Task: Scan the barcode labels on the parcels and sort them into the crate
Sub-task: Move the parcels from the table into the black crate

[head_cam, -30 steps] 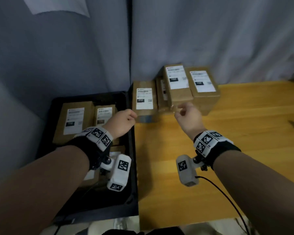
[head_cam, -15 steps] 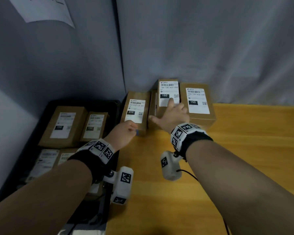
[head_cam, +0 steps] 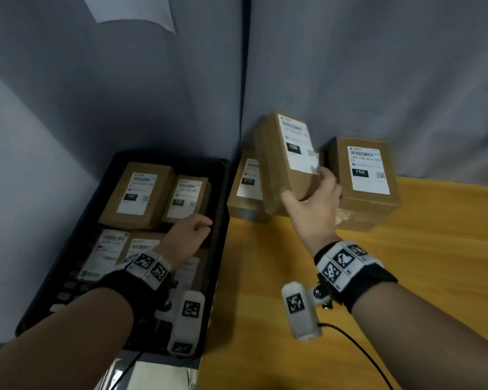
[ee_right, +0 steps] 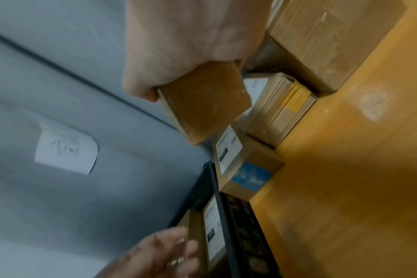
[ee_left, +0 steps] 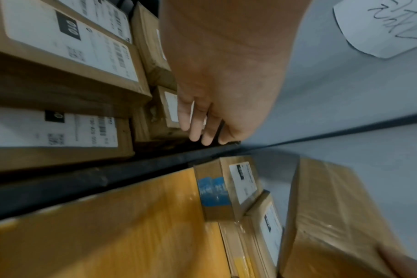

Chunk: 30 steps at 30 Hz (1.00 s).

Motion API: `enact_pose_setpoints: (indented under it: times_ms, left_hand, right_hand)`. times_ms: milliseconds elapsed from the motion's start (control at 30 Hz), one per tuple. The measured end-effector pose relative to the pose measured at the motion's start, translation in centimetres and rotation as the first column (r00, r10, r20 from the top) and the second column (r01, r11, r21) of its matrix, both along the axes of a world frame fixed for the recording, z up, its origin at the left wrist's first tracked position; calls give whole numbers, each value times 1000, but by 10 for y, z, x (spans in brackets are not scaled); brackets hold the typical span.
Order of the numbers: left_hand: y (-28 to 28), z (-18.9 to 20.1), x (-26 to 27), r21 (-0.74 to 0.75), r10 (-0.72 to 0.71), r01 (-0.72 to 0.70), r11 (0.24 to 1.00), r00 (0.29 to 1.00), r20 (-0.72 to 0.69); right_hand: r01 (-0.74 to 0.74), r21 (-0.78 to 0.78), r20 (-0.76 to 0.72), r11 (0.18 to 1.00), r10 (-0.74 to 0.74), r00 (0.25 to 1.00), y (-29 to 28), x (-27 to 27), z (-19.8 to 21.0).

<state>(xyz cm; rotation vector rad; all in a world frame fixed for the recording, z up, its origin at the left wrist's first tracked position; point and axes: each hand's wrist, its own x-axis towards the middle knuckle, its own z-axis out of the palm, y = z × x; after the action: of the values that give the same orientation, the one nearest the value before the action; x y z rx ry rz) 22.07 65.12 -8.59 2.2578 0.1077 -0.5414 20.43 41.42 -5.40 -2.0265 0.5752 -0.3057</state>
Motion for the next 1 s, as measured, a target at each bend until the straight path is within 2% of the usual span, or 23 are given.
enact_pose_setpoints:
  times_ms: [100,200,267,333,400,533,600,700,833,900,967,1000]
  left_hand:
    - [19,9,-2,-215,155,-169,962,985,-80]
    - [38,22,3,-407,242,-322,855,941,-235]
    - [54,27,7,-482,277,-402,779,909,-310]
    - [73,25,11,-425,306,-416,803,902,-305]
    - [89,19,11,-336,285,-381,861,910,-300]
    - [104,10,-2,-291,72,-200,936,915,-397]
    - [104,1,-6,-243,28,-136,961,916,-400]
    - [104,-16,-2,-110,-35,-9,994,920,-389]
    - [118,-30,4,31,-111,133,991,916,-387]
    - [129,-33,4,87,-166,211,974,915,-367]
    - [139,-34,5,149,-216,267,952,933,-289]
    - [143,-33,5,166,-230,273,948,943,-239]
  right_hand:
    - [-151,53,17,987,150,988,37,-11,0]
    - [-341,78,-83,937,347,934,88,-20,-2]
    - [-499,42,-191,866,497,846,121,-29,-9]
    - [-635,43,-293,771,617,730,147,-36,-18]
    - [-672,113,-343,731,664,665,164,-37,-27]
    - [-502,282,-266,818,569,778,184,-26,-46]
    - [-476,252,-313,842,537,783,187,-20,-55]
    - [-518,110,-463,848,505,728,186,-17,-61]
    - [-646,-47,-588,762,502,634,197,-21,-69]
    - [-761,-85,-710,644,497,500,208,-23,-78]
    - [-860,-75,-788,505,498,362,220,-24,-85]
    - [-882,-84,-803,465,493,336,225,-24,-87]
